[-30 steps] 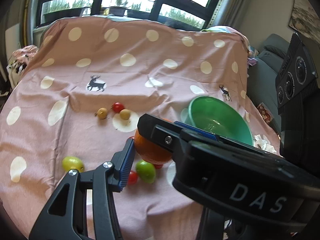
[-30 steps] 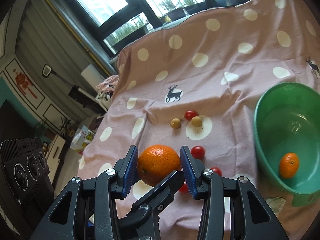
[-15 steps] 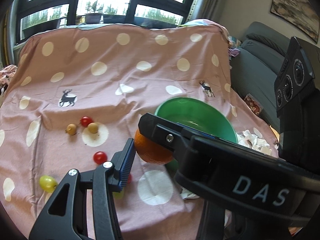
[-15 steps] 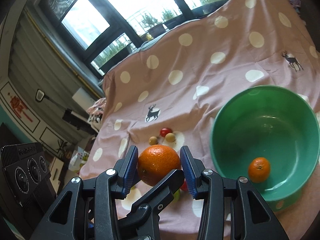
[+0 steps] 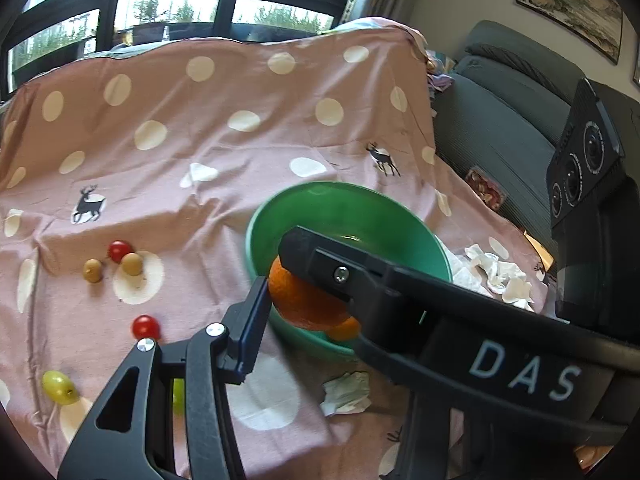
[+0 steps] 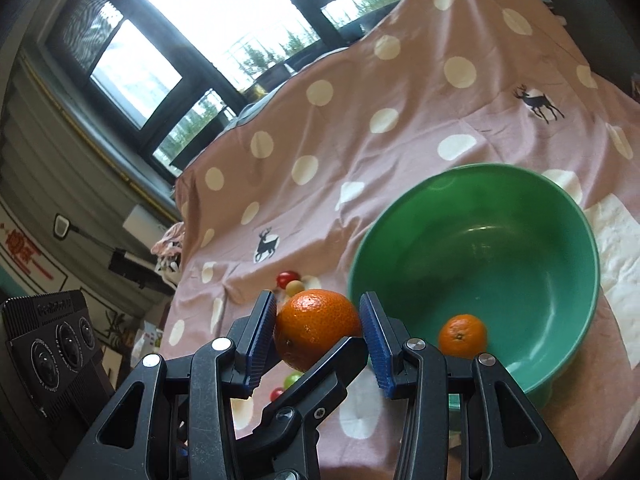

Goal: Organize fruits
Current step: 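Carry the second orange with the right tool toward the green bowl, then lower the orange into the green bowl and open the right tool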

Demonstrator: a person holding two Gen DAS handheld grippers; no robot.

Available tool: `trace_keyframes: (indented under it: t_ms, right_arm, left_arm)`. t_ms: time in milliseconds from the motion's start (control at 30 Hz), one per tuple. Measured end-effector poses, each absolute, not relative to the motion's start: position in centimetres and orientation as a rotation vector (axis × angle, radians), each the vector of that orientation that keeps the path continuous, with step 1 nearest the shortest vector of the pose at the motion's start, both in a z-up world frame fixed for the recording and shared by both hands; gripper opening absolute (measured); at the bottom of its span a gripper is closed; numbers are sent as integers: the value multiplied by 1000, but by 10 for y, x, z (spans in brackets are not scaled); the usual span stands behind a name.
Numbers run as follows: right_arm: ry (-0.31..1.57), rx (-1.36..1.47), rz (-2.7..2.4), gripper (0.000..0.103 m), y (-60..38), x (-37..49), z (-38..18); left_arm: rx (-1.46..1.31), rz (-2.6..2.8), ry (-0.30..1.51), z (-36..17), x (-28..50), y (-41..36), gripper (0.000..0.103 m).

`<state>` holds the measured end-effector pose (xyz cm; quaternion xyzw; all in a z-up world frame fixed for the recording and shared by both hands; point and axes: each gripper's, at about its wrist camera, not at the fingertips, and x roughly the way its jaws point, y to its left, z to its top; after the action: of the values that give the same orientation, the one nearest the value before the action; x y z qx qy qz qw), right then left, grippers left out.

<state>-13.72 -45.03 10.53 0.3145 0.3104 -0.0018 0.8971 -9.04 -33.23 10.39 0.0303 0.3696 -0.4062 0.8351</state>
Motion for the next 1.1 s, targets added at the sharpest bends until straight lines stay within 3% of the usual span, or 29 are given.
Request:
trace_keyframes:
  t_ms: [1100]
  right_arm:
    - [699,792,-212,46,-512,-151,67]
  left_arm:
    - [98,-1030,917,67,-82,-399,47]
